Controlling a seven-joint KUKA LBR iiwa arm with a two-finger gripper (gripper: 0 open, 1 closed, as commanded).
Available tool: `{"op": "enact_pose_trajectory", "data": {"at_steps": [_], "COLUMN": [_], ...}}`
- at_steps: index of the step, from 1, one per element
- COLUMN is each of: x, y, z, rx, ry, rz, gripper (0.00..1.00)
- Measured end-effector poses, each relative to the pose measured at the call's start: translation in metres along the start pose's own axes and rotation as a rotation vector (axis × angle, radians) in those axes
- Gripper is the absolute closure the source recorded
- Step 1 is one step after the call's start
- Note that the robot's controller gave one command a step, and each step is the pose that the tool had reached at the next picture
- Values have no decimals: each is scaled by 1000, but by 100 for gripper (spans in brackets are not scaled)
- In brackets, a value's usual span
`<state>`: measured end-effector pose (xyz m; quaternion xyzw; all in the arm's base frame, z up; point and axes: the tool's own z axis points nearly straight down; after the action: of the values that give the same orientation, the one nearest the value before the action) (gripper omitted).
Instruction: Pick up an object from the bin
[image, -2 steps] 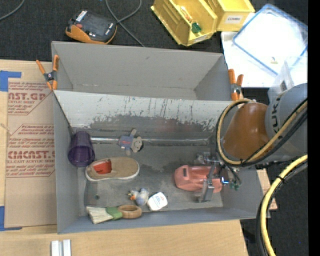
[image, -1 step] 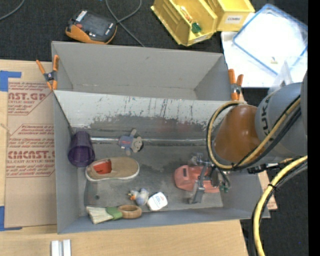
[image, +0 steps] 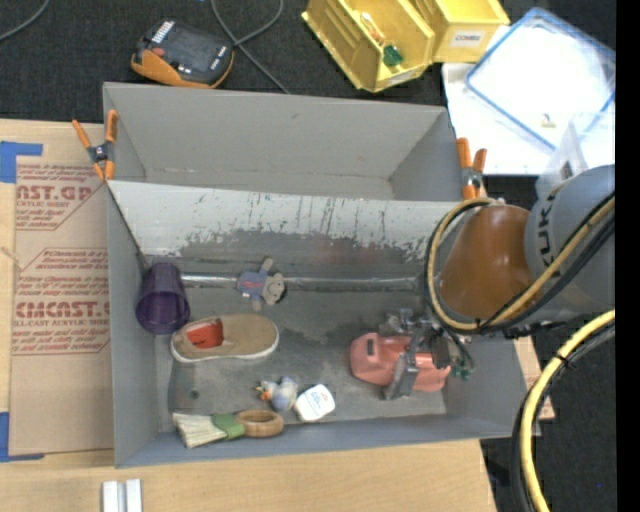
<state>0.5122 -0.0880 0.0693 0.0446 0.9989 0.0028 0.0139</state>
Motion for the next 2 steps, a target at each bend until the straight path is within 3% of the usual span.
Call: {"op": "enact_pose_trajectory", "data": {"at_steps": [2], "x": [2], "y": [0], "z": [-10], "rx": [1], "ry": [8], "rz": [-2], "gripper": [100]}}
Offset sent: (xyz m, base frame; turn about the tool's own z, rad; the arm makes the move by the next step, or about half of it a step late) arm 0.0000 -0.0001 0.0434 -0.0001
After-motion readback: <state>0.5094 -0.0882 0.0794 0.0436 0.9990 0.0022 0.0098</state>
